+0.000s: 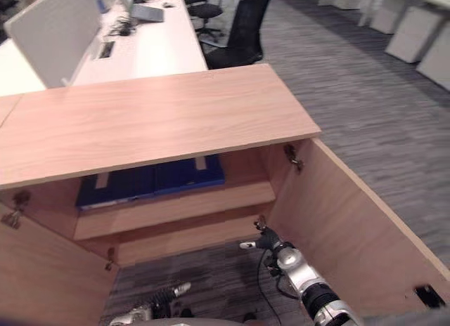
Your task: Put the empty folder in the office cabinet
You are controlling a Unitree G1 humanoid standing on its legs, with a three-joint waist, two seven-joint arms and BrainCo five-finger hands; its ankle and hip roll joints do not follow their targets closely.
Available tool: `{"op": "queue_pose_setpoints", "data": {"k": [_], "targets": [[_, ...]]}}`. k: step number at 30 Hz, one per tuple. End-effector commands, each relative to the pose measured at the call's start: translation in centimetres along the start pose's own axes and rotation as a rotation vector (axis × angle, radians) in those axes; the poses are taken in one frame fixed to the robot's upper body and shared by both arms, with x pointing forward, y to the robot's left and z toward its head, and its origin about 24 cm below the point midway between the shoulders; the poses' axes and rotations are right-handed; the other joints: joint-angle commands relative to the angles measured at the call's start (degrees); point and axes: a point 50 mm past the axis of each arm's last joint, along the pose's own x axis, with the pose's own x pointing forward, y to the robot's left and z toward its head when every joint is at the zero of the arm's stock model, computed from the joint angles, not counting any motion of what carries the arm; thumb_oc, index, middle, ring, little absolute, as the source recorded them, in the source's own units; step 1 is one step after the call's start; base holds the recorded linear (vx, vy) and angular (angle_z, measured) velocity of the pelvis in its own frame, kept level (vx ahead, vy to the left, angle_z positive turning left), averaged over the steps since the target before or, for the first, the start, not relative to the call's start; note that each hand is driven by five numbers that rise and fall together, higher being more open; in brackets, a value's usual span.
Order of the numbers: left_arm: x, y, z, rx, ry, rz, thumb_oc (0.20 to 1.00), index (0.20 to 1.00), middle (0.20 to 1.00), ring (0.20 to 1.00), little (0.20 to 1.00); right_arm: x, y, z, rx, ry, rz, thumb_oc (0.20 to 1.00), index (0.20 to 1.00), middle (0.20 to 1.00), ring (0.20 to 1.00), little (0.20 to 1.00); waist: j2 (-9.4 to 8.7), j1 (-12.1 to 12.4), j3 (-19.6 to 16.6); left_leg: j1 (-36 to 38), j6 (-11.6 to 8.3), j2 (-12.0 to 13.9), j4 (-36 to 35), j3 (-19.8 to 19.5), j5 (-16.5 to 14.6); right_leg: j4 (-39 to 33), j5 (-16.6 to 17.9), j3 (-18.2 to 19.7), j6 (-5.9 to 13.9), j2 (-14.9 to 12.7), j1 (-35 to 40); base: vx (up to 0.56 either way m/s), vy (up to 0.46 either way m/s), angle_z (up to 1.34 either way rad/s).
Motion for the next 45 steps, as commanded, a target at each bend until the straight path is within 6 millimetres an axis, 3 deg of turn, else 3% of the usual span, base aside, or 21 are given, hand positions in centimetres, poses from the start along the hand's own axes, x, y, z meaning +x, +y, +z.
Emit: {"op": "queue_pose_setpoints", "data": {"k": [1, 3, 5, 7, 10, 12, 13, 14, 19, 24, 25, 27, 28, 29, 30, 31, 32, 33, 38, 39, 45], "targets": [[-0.3, 1.9, -2.2, 0.159, 0.064, 0.083, 1.000, 1.000, 1.000, 1.000, 1.000, 0.0, -0.2, -1.2, 0.113, 0.025, -0.026, 1.000, 1.000, 1.000, 1.000, 1.000, 0.26, 1.71, 0.16, 2.78, 4.02, -5.48, 0.17, -0.89, -6.92, -1.87, 3.06, -1.84, -0.21, 4.16, -1.76, -0.03, 0.102, -0.12], [-0.4, 2.5, -2.7, 0.171, 0.083, 0.108, 1.000, 1.000, 1.000, 1.000, 1.000, -0.2, -0.1, -2.1, 0.133, 0.056, -0.026, 1.000, 1.000, 1.000, 1.000, 1.000, 0.41, 1.63, 0.21, 2.77, 4.14, -5.71, 0.17, -0.74, -6.89, -1.60, 3.24, -1.62, -0.08, 4.02, -2.06, -0.05, 0.119, -0.06], [-1.1, 4.7, -4.9, 0.221, 0.163, 0.180, 1.000, 1.000, 1.000, 1.000, 1.000, -1.3, 0.7, -7.2, 0.235, 0.262, -0.054, 1.000, 1.000, 1.000, 1.000, 1.000, 0.92, 1.13, 0.88, 2.58, 4.74, -6.49, 0.17, 1.06, -6.79, -0.41, 4.63, -0.05, 0.76, 3.63, -4.10, -0.12, 0.233, -0.21], [-1.5, 5.8, -6.2, 0.208, 0.212, 0.201, 1.000, 1.000, 1.000, 1.000, 1.000, -2.1, 1.0, -9.6, 0.290, 0.366, -0.066, 1.000, 1.000, 1.000, 1.000, 1.000, 1.21, 1.02, 1.72, 2.40, 5.26, -6.91, 0.17, 2.41, -6.74, 1.10, 5.07, 0.63, 1.58, 3.36, -5.92, -0.13, 0.155, -0.45], [-2.0, 7.1, -6.7, 0.171, 0.230, 0.235, 1.000, 1.000, 1.000, 1.000, 1.000, -2.5, 1.0, -10.7, 0.338, 0.421, -0.082, 1.000, 1.000, 1.000, 1.000, 1.000, 1.71, 1.17, 3.44, 2.25, 5.64, -6.59, 0.17, 4.53, -6.46, 5.39, 4.16, -0.81, 2.23, 2.39, -8.48, -0.13, 0.069, -0.74], [-2.2, 7.7, -6.7, 0.165, 0.235, 0.244, 1.000, 1.000, 1.000, 1.000, 1.000, -3.1, 0.8, -11.7, 0.411, 0.448, -0.117, 1.000, 1.000, 1.000, 1.000, 1.000, 2.60, 1.24, 4.05, 2.49, 5.94, -4.98, 0.17, 6.15, -6.46, 10.25, 1.45, -2.91, 1.04, -0.65, -8.27, -0.09, 0.001, -1.01], [-2.0, 7.6, -6.2, 0.157, 0.214, 0.231, 1.000, 1.000, 1.000, 1.000, 1.000, -4.0, 0.3, -13.1, 0.478, 0.490, -0.161, 1.000, 1.000, 1.000, 1.000, 1.000, 2.65, 1.05, 3.95, 3.01, 6.03, -4.65, 0.17, 7.08, -6.80, 10.76, 1.00, -3.18, 1.08, -2.88, -6.52, 0.02, -0.031, -0.68], [-2.0, 7.5, -6.2, 0.160, 0.211, 0.222, 1.000, 1.000, 1.000, 1.000, 1.000, -4.5, 0.2, -13.8, 0.511, 0.514, -0.186, 1.000, 1.000, 1.000, 1.000, 1.000, 1.49, 1.04, 2.58, 3.36, 6.09, -5.37, 0.17, 7.63, -7.29, 7.21, 1.73, -2.77, 1.68, -3.03, -3.89, 0.08, -0.081, -0.47], [-1.7, 7.2, -4.9, 0.196, 0.169, 0.211, 1.000, 1.000, 1.000, 1.000, 1.000, -6.1, -0.4, -15.9, 0.566, 0.604, -0.245, 1.000, 1.000, 1.000, 1.000, 1.000, -0.05, 0.27, 0.16, 4.57, 5.63, -4.67, 0.17, 9.04, -8.01, -1.01, 3.30, 0.05, 2.27, 0.29, -1.03, 0.09, -0.127, -0.30], [-1.3, 6.2, -3.7, 0.279, 0.130, 0.181, 1.000, 1.000, 1.000, 1.000, 1.000, -7.8, -3.3, -17.4, 0.552, 0.661, -0.341, 1.000, 1.000, 1.000, 1.000, 1.000, -0.84, -0.65, -0.79, 5.09, 5.07, -3.69, 0.17, 9.07, -8.41, -3.96, 3.76, 0.82, 1.80, 1.93, 0.91, 0.05, -0.089, -0.20], [-1.2, 5.9, -3.5, 0.300, 0.121, 0.172, 1.000, 1.000, 1.000, 1.000, 1.000, -8.0, -5.2, -17.3, 0.539, 0.645, -0.398, 1.000, 1.000, 1.000, 1.000, 1.000, -1.12, -0.91, -0.91, 5.22, 4.81, -3.32, 0.17, 9.10, -8.53, -4.63, 3.78, 1.16, 1.68, 2.47, 1.39, 0.04, -0.072, -0.12], [-1.1, 5.8, -3.5, 0.309, 0.121, 0.169, 1.000, 1.000, 1.000, 1.000, 1.000, -8.1, -6.3, -17.1, 0.529, 0.630, -0.424, 1.000, 1.000, 1.000, 1.000, 1.000, -1.17, -0.98, -0.95, 5.21, 4.69, -3.17, 0.17, 9.10, -8.54, -4.89, 3.81, 1.24, 1.63, 2.63, 1.50, 0.02, -0.046, -0.09], [-1.1, 5.7, -3.7, 0.319, 0.129, 0.166, 1.000, 1.000, 1.000, 1.000, 1.000, -8.3, -8.5, -16.4, 0.509, 0.582, -0.488, 1.000, 1.000, 1.000, 1.000, 1.000, -1.32, -1.03, -1.08, 5.15, 4.52, -2.96, 0.17, 9.14, -8.66, -5.53, 3.85, 1.53, 1.57, 2.95, 1.79, 0.01, -0.035, -0.05], [-1.1, 5.7, -3.7, 0.319, 0.129, 0.166, 1.000, 1.000, 1.000, 1.000, 1.000, -8.3, -8.6, -16.4, 0.509, 0.582, -0.488, 1.000, 1.000, 1.000, 1.000, 1.000, -1.30, -1.00, -1.07, 5.17, 4.52, -2.96, 0.17, 9.15, -8.67, -5.55, 3.86, 1.54, 1.57, 2.96, 1.81, 0.02, -0.042, -0.07], [-1.2, 5.9, -4.1, 0.313, 0.144, 0.169, 1.000, 1.000, 1.000, 1.000, 1.000, -8.2, -11.0, -15.1, 0.478, 0.511, -0.552, 1.000, 1.000, 1.000, 1.000, 1.000, -1.37, -1.10, -1.27, 5.22, 4.32, -2.80, 0.17, 9.25, -8.74, -5.99, 3.82, 1.59, 1.55, 3.24, 2.11, 0.01, -0.019, -0.07], [-1.2, 5.8, -4.1, 0.313, 0.144, 0.168, 1.000, 1.000, 1.000, 1.000, 1.000, -8.3, -11.0, -15.1, 0.478, 0.512, -0.552, 1.000, 1.000, 1.000, 1.000, 1.000, -1.35, -1.09, -1.25, 5.23, 4.32, -2.80, 0.17, 9.24, -8.74, -6.00, 3.82, 1.58, 1.55, 3.24, 2.13, 0.03, -0.029, -0.09], [-1.4, 6.1, -4.7, 0.304, 0.163, 0.175, 1.000, 1.000, 1.000, 1.000, 1.000, -8.6, -13.6, -13.9, 0.444, 0.447, -0.626, 1.000, 1.000, 1.000, 1.000, 1.000, -1.38, -1.03, -1.57, 5.30, 4.20, -2.71, 0.17, 9.18, -8.82, -6.34, 3.71, 1.58, 1.51, 3.41, 2.48, 0.00, 0.000, 0.00], [-1.4, 6.1, -4.7, 0.304, 0.163, 0.174, 1.000, 1.000, 1.000, 1.000, 1.000, -8.6, -13.6, -13.9, 0.444, 0.447, -0.626, 1.000, 1.000, 1.000, 1.000, 1.000, -1.36, -1.03, -1.55, 5.32, 4.20, -2.71, 0.17, 9.18, -8.83, -6.34, 3.70, 1.58, 1.51, 3.41, 2.50, 0.00, 0.000, 0.00], [-1.6, 6.6, -5.3, 0.309, 0.198, 0.183, 1.000, 1.000, 1.000, 1.000, 1.000, -9.3, -19.4, -9.7, 0.321, 0.294, -0.740, 1.000, 1.000, 1.000, 1.000, 1.000, -1.31, -0.53, -1.92, 5.55, 3.95, -2.58, 0.17, 8.85, -8.86, -6.67, 3.38, 1.19, 1.31, 3.59, 3.23, 0.00, -0.002, 0.01], [-1.6, 6.6, -5.3, 0.309, 0.198, 0.183, 1.000, 1.000, 1.000, 1.000, 1.000, -9.3, -19.4, -9.7, 0.321, 0.294, -0.740, 1.000, 1.000, 1.000, 1.000, 1.000, -1.30, -0.54, -1.90, 5.56, 3.95, -2.58, 0.17, 8.84, -8.86, -6.67, 3.38, 1.18, 1.31, 3.59, 3.25, 0.01, -0.007, 0.06], [-1.7, 6.7, -5.7, 0.320, 0.213, 0.178, 1.000, 1.000, 1.000, 1.000, 1.000, -8.6, -22.0, -4.3, 0.164, 0.128, -0.747, 1.000, 1.000, 1.000, 1.000, 1.000, -1.15, 0.19, -2.02, 5.81, 3.77, -2.45, 0.17, 8.78, -8.84, -6.86, 3.20, 0.79, 1.16, 3.57, 3.75, 0.00, 0.000, 0.01]]}}
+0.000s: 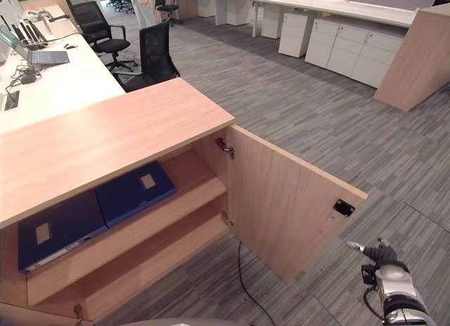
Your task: Put the empty folder in the office cabinet
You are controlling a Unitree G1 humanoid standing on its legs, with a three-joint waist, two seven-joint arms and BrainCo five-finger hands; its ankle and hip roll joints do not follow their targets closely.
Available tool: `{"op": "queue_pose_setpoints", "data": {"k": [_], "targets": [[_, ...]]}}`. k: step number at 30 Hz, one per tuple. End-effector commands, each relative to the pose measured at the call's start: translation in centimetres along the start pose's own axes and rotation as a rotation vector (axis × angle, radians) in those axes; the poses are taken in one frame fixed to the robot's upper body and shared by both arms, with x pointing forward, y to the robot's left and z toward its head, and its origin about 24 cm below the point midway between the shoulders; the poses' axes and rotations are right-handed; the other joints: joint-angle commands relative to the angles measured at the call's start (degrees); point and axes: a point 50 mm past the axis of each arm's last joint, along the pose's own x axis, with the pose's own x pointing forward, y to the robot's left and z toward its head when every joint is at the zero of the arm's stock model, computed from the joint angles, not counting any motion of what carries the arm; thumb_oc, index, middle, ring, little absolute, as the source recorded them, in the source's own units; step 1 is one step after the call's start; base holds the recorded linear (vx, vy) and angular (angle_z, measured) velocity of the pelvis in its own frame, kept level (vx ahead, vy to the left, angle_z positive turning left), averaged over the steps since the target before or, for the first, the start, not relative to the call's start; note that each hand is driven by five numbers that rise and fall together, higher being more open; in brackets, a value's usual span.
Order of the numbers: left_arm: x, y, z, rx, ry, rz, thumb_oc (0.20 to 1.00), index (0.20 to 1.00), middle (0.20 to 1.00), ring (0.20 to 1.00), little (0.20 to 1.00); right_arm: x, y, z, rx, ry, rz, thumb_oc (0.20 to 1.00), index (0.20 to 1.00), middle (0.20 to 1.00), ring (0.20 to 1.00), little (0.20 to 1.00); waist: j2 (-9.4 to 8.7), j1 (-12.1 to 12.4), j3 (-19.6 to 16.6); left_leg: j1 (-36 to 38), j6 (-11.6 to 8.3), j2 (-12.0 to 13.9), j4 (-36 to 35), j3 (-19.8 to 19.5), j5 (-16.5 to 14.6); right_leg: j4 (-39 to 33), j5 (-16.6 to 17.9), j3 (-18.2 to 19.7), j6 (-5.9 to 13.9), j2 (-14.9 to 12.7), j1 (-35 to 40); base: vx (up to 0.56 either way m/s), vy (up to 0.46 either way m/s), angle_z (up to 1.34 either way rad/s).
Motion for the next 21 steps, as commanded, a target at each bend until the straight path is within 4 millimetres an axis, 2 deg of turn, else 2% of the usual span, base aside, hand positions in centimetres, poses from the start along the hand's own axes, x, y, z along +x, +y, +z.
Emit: {"op": "queue_pose_setpoints", "data": {"k": [1, 2, 3, 4, 5, 8, 9, 14, 17, 18, 21], "targets": [[0.0, 0.3, -0.3, 0.022, 0.044, 0.002, 1.000, 1.000, 1.000, 1.000, 1.000, 0.2, 0.1, 4.2, -0.063, -0.165, -0.002, 1.000, 1.000, 1.000, 1.000, 1.000, -3.65, 1.55, -0.93, 2.69, 3.19, -4.60, 0.17, -1.78, -7.95, -0.44, 0.83, 1.12, 2.49, 1.06, -2.27, 0.00, 0.000, 0.00], [0.0, 0.3, -0.3, 0.024, 0.043, 0.002, 1.000, 1.000, 1.000, 1.000, 1.000, 0.1, 0.5, 5.2, -0.074, -0.205, 0.017, 1.000, 1.000, 1.000, 1.000, 1.000, -3.62, 1.65, -0.95, 2.68, 3.17, -4.61, 0.17, -1.76, -7.93, -0.44, 0.81, 1.09, 2.42, 1.10, -2.28, 0.00, 0.000, 0.00], [0.0, 0.3, -0.3, 0.024, 0.043, 0.002, 1.000, 1.000, 1.000, 1.000, 1.000, 0.1, 0.5, 5.2, -0.074, -0.205, 0.017, 1.000, 1.000, 1.000, 1.000, 1.000, -3.62, 1.64, -0.95, 2.68, 3.17, -4.61, 0.17, -1.76, -7.93, -0.44, 0.81, 1.09, 2.42, 1.10, -2.28, 0.00, 0.000, 0.00], [0.0, 0.3, -0.3, 0.028, 0.044, 0.001, 1.000, 1.000, 1.000, 1.000, 1.000, -0.1, 1.3, 6.8, -0.074, -0.266, 0.047, 1.000, 1.000, 1.000, 1.000, 1.000, -3.56, 1.85, -0.94, 2.68, 3.10, -4.61, 0.17, -1.75, -7.87, -0.45, 0.73, 1.08, 2.34, 1.15, -2.27, -0.02, 0.000, -0.03], [0.0, 0.3, -0.3, 0.031, 0.045, 0.000, 1.000, 1.000, 1.000, 1.000, 1.000, -0.2, 1.8, 7.5, -0.073, -0.293, 0.066, 1.000, 1.000, 1.000, 1.000, 1.000, -3.54, 2.04, -0.96, 2.66, 3.05, -4.62, 0.17, -1.76, -7.83, -0.44, 0.70, 1.03, 2.30, 1.19, -2.27, -0.02, -0.001, -0.06], [0.0, 0.3, -0.3, 0.036, 0.045, -0.002, 1.000, 1.000, 1.000, 1.000, 1.000, -0.3, 2.7, 8.8, -0.072, -0.336, 0.102, 1.000, 1.000, 1.000, 1.000, 1.000, -3.48, 2.39, -1.03, 2.64, 3.00, -4.64, 0.17, -1.82, -7.74, -0.47, 0.67, 1.02, 2.22, 1.27, -2.19, -0.01, -0.002, -0.04], [0.0, 0.2, -0.3, 0.042, 0.046, -0.005, 1.000, 1.000, 1.000, 1.000, 1.000, -0.5, 3.4, 10.0, -0.073, -0.377, 0.132, 1.000, 1.000, 1.000, 1.000, 1.000, -3.54, 2.70, -1.11, 2.62, 2.95, -4.63, 0.17, -1.94, -7.67, -0.58, 0.60, 0.89, 2.18, 1.27, -2.03, 0.00, 0.000, 0.00], [0.0, 0.1, -0.5, 0.036, 0.053, -0.010, 1.000, 1.000, 1.000, 1.000, 1.000, -1.5, 5.2, 13.4, -0.075, -0.494, 0.203, 1.000, 1.000, 1.000, 1.000, 1.000, -3.48, 3.29, -1.04, 2.54, 2.77, -4.59, 0.17, -2.12, -7.44, -0.69, 0.54, 0.61, 2.12, 1.28, -1.89, -0.01, -0.003, -0.02], [0.0, 0.0, -0.8, 0.032, 0.060, -0.015, 1.000, 1.000, 1.000, 1.000, 1.000, -2.4, 6.6, 15.0, -0.077, -0.564, 0.267, 1.000, 1.000, 1.000, 1.000, 1.000, -3.40, 3.57, -1.01, 2.52, 2.71, -4.60, 0.17, -2.04, -7.32, -0.72, 0.56, 0.55, 2.07, 1.27, -1.94, 0.00, 0.000, 0.00], [0.0, 0.0, -0.8, 0.031, 0.060, -0.015, 1.000, 1.000, 1.000, 1.000, 1.000, -2.4, 6.7, 15.0, -0.077, -0.564, 0.267, 1.000, 1.000, 1.000, 1.000, 1.000, -3.39, 3.55, -1.01, 2.52, 2.71, -4.60, 0.17, -2.04, -7.32, -0.71, 0.55, 0.55, 2.07, 1.27, -1.94, 0.00, 0.000, 0.00], [0.0, -0.1, -1.0, 0.028, 0.064, -0.020, 1.000, 1.000, 1.000, 1.000, 1.000, -3.6, 8.8, 16.6, -0.087, -0.634, 0.372, 1.000, 1.000, 1.000, 1.000, 1.000, -3.38, 3.95, -1.12, 2.57, 2.61, -4.56, 0.17, -1.96, -7.23, -0.72, 0.54, 0.33, 2.00, 1.25, -1.86, -0.01, -0.003, -0.05]]}}
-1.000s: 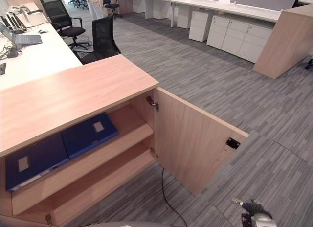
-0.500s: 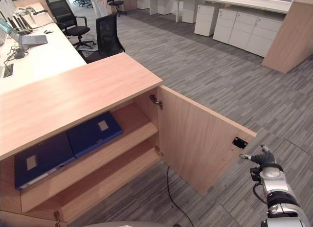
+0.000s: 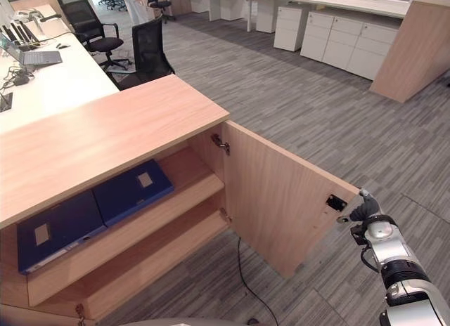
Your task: Put the empty folder in the office cabinet
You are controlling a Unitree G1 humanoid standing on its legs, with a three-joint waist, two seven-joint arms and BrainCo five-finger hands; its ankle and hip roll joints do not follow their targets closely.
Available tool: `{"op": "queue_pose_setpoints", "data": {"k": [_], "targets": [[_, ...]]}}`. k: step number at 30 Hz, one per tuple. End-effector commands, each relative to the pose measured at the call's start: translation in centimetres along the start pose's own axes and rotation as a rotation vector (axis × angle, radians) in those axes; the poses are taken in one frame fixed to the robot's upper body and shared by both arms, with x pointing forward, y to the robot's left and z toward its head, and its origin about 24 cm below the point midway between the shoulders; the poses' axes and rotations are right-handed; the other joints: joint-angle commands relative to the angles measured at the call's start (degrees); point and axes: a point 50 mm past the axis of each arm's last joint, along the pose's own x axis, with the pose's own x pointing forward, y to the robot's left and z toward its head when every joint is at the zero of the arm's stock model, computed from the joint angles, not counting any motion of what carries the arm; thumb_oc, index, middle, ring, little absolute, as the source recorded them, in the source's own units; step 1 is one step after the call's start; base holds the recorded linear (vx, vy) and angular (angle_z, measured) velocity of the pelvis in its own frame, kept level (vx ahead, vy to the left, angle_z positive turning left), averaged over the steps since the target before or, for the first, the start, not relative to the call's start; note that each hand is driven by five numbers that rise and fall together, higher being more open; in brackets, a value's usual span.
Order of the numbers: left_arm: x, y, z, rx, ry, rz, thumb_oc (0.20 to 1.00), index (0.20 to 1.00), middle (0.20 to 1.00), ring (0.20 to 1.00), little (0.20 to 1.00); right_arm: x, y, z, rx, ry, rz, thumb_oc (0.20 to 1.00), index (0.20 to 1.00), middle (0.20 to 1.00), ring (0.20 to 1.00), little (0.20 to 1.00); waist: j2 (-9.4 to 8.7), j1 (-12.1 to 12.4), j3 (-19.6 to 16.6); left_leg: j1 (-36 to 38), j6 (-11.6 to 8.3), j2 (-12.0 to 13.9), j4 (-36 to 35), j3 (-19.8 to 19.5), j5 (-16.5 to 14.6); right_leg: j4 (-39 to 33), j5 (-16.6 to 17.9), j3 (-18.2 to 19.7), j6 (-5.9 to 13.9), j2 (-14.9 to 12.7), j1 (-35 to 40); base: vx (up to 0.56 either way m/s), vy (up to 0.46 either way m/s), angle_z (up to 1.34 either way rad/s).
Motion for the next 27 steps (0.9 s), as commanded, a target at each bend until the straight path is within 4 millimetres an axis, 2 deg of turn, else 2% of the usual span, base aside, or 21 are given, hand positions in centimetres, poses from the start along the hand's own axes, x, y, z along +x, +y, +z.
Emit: {"op": "queue_pose_setpoints", "data": {"k": [1, 2, 3, 5, 6, 8, 9, 11, 14, 16, 17, 18, 23, 27], "targets": [[-0.1, 0.4, -1.0, 0.034, 0.067, 0.004, 1.000, 1.000, 1.000, 1.000, 1.000, 0.2, 4.7, 11.3, 0.166, -0.411, 0.194, 1.000, 1.000, 1.000, 1.000, 1.000, -3.57, 4.20, -2.83, 1.52, 2.62, -4.65, 0.68, -2.66, -7.14, 0.55, -0.74, -0.25, 1.75, 1.22, -3.00, -0.01, 0.001, -0.07], [-0.1, 0.4, -0.9, 0.032, 0.064, 0.004, 1.000, 1.000, 1.000, 1.000, 1.000, -0.2, 5.4, 12.2, 0.175, -0.448, 0.232, 1.000, 1.000, 1.000, 1.000, 1.000, -3.58, 4.27, -2.81, 1.51, 2.57, -4.63, 0.68, -2.56, -7.10, 0.57, -0.74, -0.28, 1.73, 1.23, -3.01, -0.01, 0.000, -0.07], [-0.1, 0.4, -0.9, 0.029, 0.065, 0.001, 1.000, 1.000, 1.000, 1.000, 1.000, -1.3, 7.2, 13.9, 0.201, -0.530, 0.327, 1.000, 1.000, 1.000, 1.000, 1.000, -3.48, 4.37, -2.76, 1.50, 2.50, -4.59, 0.68, -2.42, -7.00, 0.57, -0.77, -0.21, 1.68, 1.30, -3.04, -0.02, 0.000, -0.07], [0.0, 0.3, -0.9, 0.023, 0.066, -0.002, 1.000, 1.000, 1.000, 1.000, 1.000, -1.9, 7.9, 14.6, 0.218, -0.568, 0.370, 1.000, 1.000, 1.000, 1.000, 1.000, -3.44, 4.38, -2.72, 1.50, 2.47, -4.57, 0.68, -2.39, -6.97, 0.60, -0.83, -0.20, 1.66, 1.33, -3.04, -0.01, 0.001, -0.13], [0.0, 0.1, -0.9, 0.019, 0.064, -0.009, 1.000, 1.000, 1.000, 1.000, 1.000, -3.5, 9.9, 16.0, 0.256, -0.649, 0.484, 1.000, 1.000, 1.000, 1.000, 1.000, -3.35, 4.41, -2.63, 1.51, 2.40, -4.51, 0.68, -2.19, -6.88, 0.68, -0.83, -0.23, 1.64, 1.31, -3.09, -0.01, 0.001, -0.15], [0.0, 0.1, -0.9, 0.019, 0.065, -0.009, 1.000, 1.000, 1.000, 1.000, 1.000, -3.5, 9.9, 16.0, 0.256, -0.649, 0.484, 1.000, 1.000, 1.000, 1.000, 1.000, -3.35, 4.39, -2.64, 1.52, 2.40, -4.51, 0.68, -2.20, -6.89, 0.68, -0.84, -0.24, 1.64, 1.31, -3.08, 0.00, 0.001, -0.15], [0.0, -0.1, -0.8, 0.014, 0.061, -0.011, 1.000, 1.000, 1.000, 1.000, 1.000, -6.4, 13.0, 17.8, 0.294, -0.757, 0.663, 1.000, 1.000, 1.000, 1.000, 1.000, -3.25, 4.42, -2.55, 1.55, 2.31, -4.43, 0.68, -1.88, -6.88, 0.74, -0.81, -0.31, 1.62, 1.25, -3.20, -0.01, 0.002, -0.17], [0.0, -0.1, -0.5, 0.015, 0.054, -0.005, 1.000, 1.000, 1.000, 1.000, 1.000, -8.9, 15.0, 19.1, 0.386, -0.827, 0.809, 1.000, 1.000, 1.000, 1.000, 1.000, -3.26, 4.49, -2.50, 1.58, 2.27, -4.38, 0.68, -1.69, -6.85, 0.76, -0.77, -0.34, 1.60, 1.23, -3.25, -0.01, 0.001, -0.23], [0.0, 0.0, 0.0, 0.012, 0.037, 0.004, 1.000, 1.000, 1.000, 1.000, 1.000, -13.4, 17.3, 21.9, 0.425, -0.976, 1.029, 1.000, 1.000, 1.000, 1.000, 1.000, -3.36, 4.66, -2.51, 1.70, 2.22, -4.20, 0.68, -1.22, -6.87, 0.76, -0.56, -0.49, 1.46, 1.13, -3.40, -0.01, -0.002, -0.21], [0.0, 0.1, 0.5, 0.011, 0.022, 0.017, 1.000, 1.000, 1.000, 1.000, 1.000, -15.3, 18.2, 23.2, 0.449, -1.030, 1.111, 1.000, 1.000, 1.000, 1.000, 1.000, -3.51, 4.98, -2.56, 1.85, 2.21, -4.09, 0.68, -0.90, -6.88, 0.76, -0.46, -0.66, 1.36, 1.04, -3.36, 0.00, -0.003, -0.02], [0.0, 0.2, 1.2, 0.015, -0.001, 0.032, 1.000, 1.000, 1.000, 1.000, 1.000, -16.9, 19.6, 24.2, 0.467, -1.053, 1.201, 1.000, 1.000, 1.000, 1.000, 1.000, -3.70, 5.44, -2.53, 1.89, 2.18, -4.01, 0.68, -0.73, -6.81, 0.89, -0.39, -0.85, 1.30, 0.98, -3.37, -0.01, -0.004, 0.07], [0.0, 0.2, 1.2, 0.014, -0.001, 0.032, 1.000, 1.000, 1.000, 1.000, 1.000, -17.0, 19.6, 24.2, 0.467, -1.054, 1.202, 1.000, 1.000, 1.000, 1.000, 1.000, -3.71, 5.41, -2.52, 1.89, 2.18, -4.01, 0.68, -0.73, -6.81, 0.89, -0.40, -0.85, 1.30, 0.97, -3.36, -0.02, -0.004, 0.08], [0.0, 0.2, 1.8, 0.004, -0.019, 0.046, 1.000, 1.000, 1.000, 1.000, 1.000, -19.4, 20.6, 25.6, 0.375, -1.136, 1.286, 1.000, 1.000, 1.000, 1.000, 1.000, -4.23, 6.11, -2.64, 2.04, 2.10, -3.82, 0.68, -0.92, -6.77, 0.86, -0.44, -1.40, 1.16, 0.87, -3.15, -0.01, 0.001, 0.19], [0.0, 0.2, 1.3, -0.009, -0.006, 0.045, 1.000, 1.000, 1.000, 1.000, 1.000, -19.2, 21.0, 25.3, 0.333, -1.126, 1.277, 1.000, 1.000, 1.000, 1.000, 1.000, -4.38, 6.37, -2.72, 2.01, 2.03, -3.77, 0.68, -1.24, -6.64, 0.96, -0.54, -1.87, 1.12, 0.84, -3.02, -0.01, -0.003, 0.08]]}}
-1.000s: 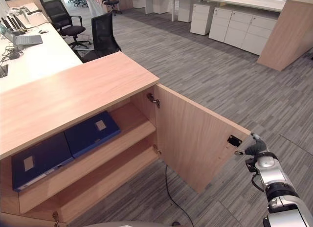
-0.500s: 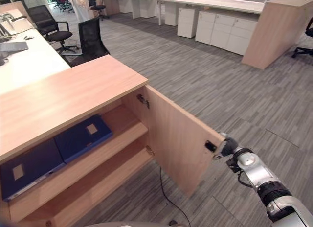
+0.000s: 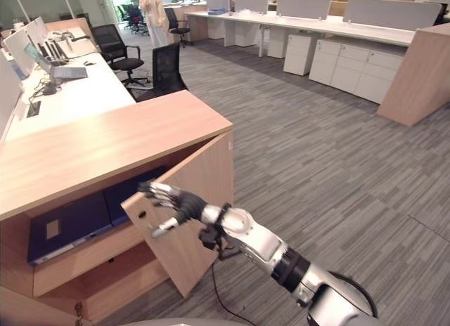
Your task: Put the empty folder in the office cabinet
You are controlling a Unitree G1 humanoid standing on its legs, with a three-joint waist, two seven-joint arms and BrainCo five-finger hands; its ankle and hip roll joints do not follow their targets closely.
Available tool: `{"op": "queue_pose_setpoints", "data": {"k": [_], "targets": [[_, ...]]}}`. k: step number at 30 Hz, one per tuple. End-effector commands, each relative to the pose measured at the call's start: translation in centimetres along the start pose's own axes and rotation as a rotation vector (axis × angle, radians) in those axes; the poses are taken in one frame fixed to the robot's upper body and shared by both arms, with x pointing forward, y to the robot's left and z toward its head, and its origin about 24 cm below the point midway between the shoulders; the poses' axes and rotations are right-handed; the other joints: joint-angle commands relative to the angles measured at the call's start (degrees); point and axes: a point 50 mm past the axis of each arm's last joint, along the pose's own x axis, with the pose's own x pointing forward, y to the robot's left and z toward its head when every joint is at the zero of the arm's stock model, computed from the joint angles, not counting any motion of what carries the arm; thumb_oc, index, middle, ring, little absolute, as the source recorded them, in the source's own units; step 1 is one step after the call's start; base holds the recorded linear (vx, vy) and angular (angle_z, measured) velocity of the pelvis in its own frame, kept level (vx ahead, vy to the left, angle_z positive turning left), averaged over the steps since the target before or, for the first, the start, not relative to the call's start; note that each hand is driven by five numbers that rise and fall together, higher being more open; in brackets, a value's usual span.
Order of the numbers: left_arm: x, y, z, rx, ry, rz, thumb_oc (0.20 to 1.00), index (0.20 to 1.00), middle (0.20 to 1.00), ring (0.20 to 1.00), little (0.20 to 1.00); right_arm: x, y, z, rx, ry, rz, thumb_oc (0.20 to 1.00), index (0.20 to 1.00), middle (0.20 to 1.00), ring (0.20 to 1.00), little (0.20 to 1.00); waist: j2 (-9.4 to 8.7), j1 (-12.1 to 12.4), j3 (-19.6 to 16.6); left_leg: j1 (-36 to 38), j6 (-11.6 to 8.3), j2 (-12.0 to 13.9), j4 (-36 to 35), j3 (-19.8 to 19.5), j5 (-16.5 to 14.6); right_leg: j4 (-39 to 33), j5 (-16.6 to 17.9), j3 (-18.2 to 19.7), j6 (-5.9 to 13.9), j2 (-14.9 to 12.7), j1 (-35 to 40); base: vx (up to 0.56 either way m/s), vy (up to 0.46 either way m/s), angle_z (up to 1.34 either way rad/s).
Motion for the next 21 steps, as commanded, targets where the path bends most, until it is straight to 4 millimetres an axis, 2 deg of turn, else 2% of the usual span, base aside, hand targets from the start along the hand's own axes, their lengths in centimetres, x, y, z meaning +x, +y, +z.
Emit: {"op": "queue_pose_setpoints", "data": {"k": [1, 2, 5, 9, 12, 13, 14, 18, 19, 21], "targets": [[0.0, 0.1, 1.2, 0.025, -0.003, 0.008, 1.000, 1.000, 1.000, 1.000, 1.000, 0.8, -0.6, 1.3, -0.038, -0.056, -0.006, 1.000, 1.000, 1.000, 1.000, 1.000, -3.59, 0.12, 2.72, 3.73, 3.92, -6.23, 0.74, 0.14, -7.61, 0.79, -3.05, -0.56, 2.90, -1.55, -0.34, 0.00, -0.011, 0.06], [0.0, 0.2, 1.1, 0.023, 0.000, 0.006, 1.000, 1.000, 1.000, 1.000, 1.000, 0.6, -0.6, 1.0, -0.041, -0.046, -0.011, 1.000, 1.000, 1.000, 1.000, 1.000, -3.66, 0.09, 2.70, 3.72, 3.91, -6.22, 0.74, -0.11, -7.63, 0.80, -3.15, -0.63, 2.92, -1.54, -0.26, 0.00, -0.028, 0.14], [0.0, 0.2, 0.9, 0.029, 0.001, 0.002, 1.000, 1.000, 1.000, 1.000, 1.000, -1.2, -1.2, -1.6, -0.019, 0.047, -0.086, 1.000, 1.000, 1.000, 1.000, 1.000, -3.90, -0.09, 2.80, 3.50, 3.75, -6.20, 0.74, -1.32, -7.49, 0.94, -3.71, -1.02, 2.88, -1.38, 0.01, 0.00, -0.045, 0.20], [0.0, -0.6, -0.5, 0.052, 0.027, -0.013, 1.000, 1.000, 1.000, 1.000, 1.000, -4.3, -1.7, -7.0, 0.053, 0.249, -0.232, 1.000, 1.000, 1.000, 1.000, 1.000, -4.60, 0.72, 3.34, 2.59, 3.40, -6.32, 0.74, -3.91, -6.78, 1.22, -4.59, -2.03, 2.42, -1.18, 0.05, -0.03, -0.077, 0.34], [0.0, -0.1, -1.3, 0.033, 0.041, -0.002, 1.000, 1.000, 1.000, 1.000, 1.000, -8.5, -1.8, -12.3, 0.020, 0.533, -0.331, 1.000, 1.000, 1.000, 1.000, 1.000, -4.81, 1.45, 3.65, 1.70, 3.13, -6.35, 0.74, -6.29, -6.06, 1.35, -4.80, -3.88, 2.05, -1.29, 0.08, -0.02, -0.112, 0.53], [-0.1, 0.1, -1.4, 0.027, 0.042, 0.004, 1.000, 1.000, 1.000, 1.000, 1.000, -11.1, -1.4, -15.2, 0.034, 0.695, -0.383, 1.000, 1.000, 1.000, 1.000, 1.000, -4.73, 1.99, 3.82, 1.28, 2.95, -6.30, 0.74, -7.85, -5.55, 1.48, -5.15, -5.24, 1.76, -1.33, 0.25, -0.02, -0.138, 0.58], [-0.1, 0.1, -1.5, 0.023, 0.043, 0.004, 1.000, 1.000, 1.000, 1.000, 1.000, -12.8, -0.9, -16.8, 0.095, 0.775, -0.430, 1.000, 1.000, 1.000, 1.000, 1.000, -4.55, 2.37, 4.02, 0.98, 2.80, -6.23, 0.74, -8.63, -5.26, 1.62, -5.39, -5.92, 1.63, -1.29, 0.25, -0.01, -0.136, 0.42], [-0.1, 0.2, -1.9, -0.001, 0.050, -0.013, 1.000, 1.000, 1.000, 1.000, 1.000, -19.4, 1.4, -21.5, 0.223, 1.117, -0.576, 1.000, 1.000, 1.000, 1.000, 1.000, -3.84, 3.61, 5.25, -0.41, 2.17, -5.55, 0.84, -11.65, -3.78, 2.11, -6.30, -8.86, 1.03, -0.94, 0.16, -0.02, -0.113, 0.41], [-0.1, 0.2, -1.9, -0.001, 0.050, -0.012, 1.000, 1.000, 1.000, 1.000, 1.000, -19.4, 1.4, -21.5, 0.223, 1.116, -0.576, 1.000, 1.000, 1.000, 1.000, 1.000, -3.87, 3.57, 5.27, -0.41, 2.16, -5.56, 0.85, -11.71, -3.78, 2.12, -6.32, -8.92, 1.02, -0.94, 0.19, -0.02, -0.139, 0.41], [-0.1, 0.6, -1.9, -0.021, 0.048, -0.009, 1.000, 1.000, 1.000, 1.000, 1.000, -22.3, 3.0, -22.9, 0.318, 1.265, -0.659, 1.000, 1.000, 1.000, 1.000, 1.000, -3.52, 4.78, 7.00, -1.98, 1.76, -5.07, 2.58, -13.38, -3.34, 1.95, -6.51, -10.34, 0.59, -0.51, 0.18, -0.05, -0.154, 0.44]]}}
